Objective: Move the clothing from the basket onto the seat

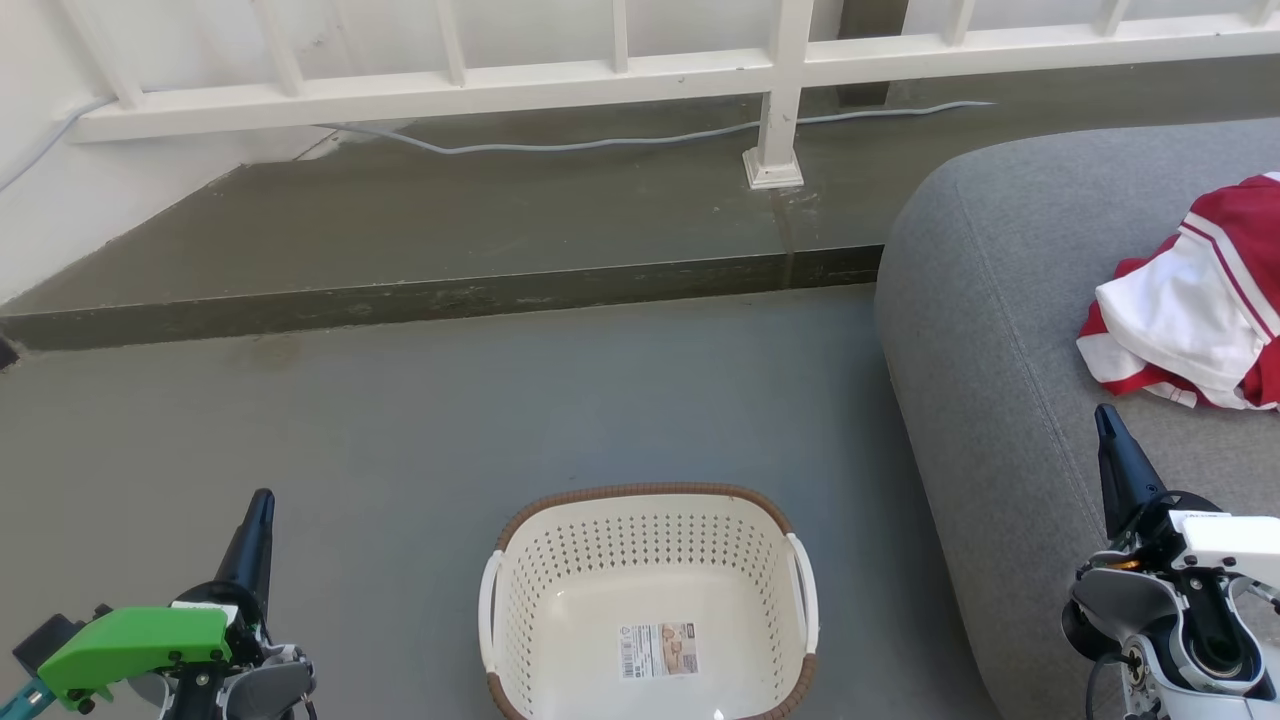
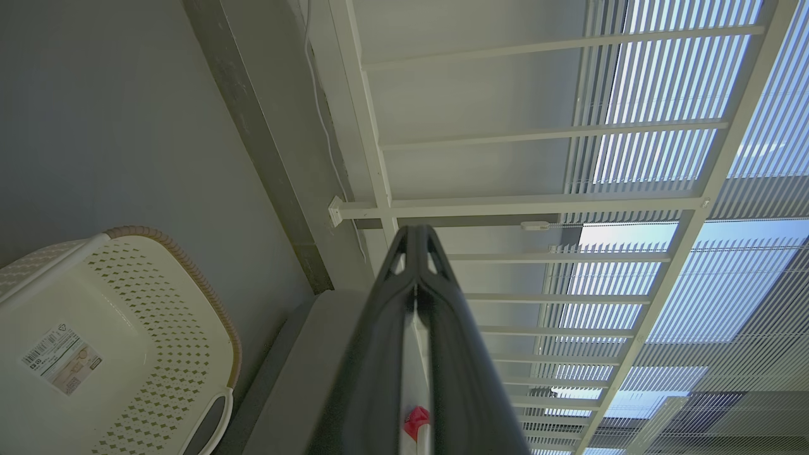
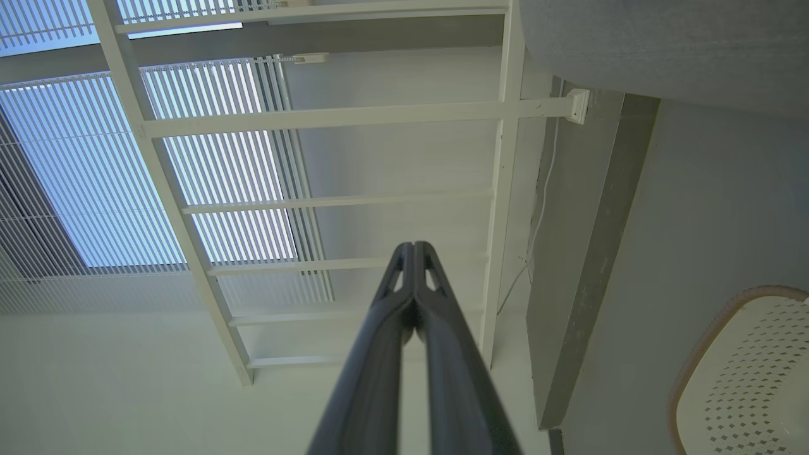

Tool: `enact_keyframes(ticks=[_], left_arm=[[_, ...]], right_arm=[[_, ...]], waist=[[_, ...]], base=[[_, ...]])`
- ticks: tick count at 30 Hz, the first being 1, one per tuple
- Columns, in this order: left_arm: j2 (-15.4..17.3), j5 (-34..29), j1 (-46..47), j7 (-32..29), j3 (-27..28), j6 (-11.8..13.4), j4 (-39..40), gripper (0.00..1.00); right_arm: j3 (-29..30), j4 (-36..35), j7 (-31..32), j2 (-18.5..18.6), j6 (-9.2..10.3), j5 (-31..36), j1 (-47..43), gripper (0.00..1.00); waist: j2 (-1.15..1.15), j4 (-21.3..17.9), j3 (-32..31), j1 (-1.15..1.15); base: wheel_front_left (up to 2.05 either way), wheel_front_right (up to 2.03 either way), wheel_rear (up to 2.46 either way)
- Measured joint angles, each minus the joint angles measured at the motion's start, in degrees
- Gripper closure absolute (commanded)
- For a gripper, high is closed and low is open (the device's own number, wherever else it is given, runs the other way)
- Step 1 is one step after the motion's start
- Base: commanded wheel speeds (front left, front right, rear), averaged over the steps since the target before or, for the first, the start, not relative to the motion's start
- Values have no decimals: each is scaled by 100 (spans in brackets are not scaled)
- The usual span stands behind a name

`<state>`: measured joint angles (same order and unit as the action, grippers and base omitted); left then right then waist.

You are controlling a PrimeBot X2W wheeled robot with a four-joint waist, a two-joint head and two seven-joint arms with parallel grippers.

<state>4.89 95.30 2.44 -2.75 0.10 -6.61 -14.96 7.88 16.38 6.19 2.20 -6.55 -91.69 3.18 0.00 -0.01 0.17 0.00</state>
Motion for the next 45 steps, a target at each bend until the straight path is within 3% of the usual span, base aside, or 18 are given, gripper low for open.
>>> enact_keyframes(ticks=[45], left_arm=[[-7, 0, 26, -31, 18, -27, -92, 100]], right_arm=[[0, -19, -1, -2, 0, -1, 4, 100]], waist=[[0, 1, -1, 0]], base=[[0, 0, 0]])
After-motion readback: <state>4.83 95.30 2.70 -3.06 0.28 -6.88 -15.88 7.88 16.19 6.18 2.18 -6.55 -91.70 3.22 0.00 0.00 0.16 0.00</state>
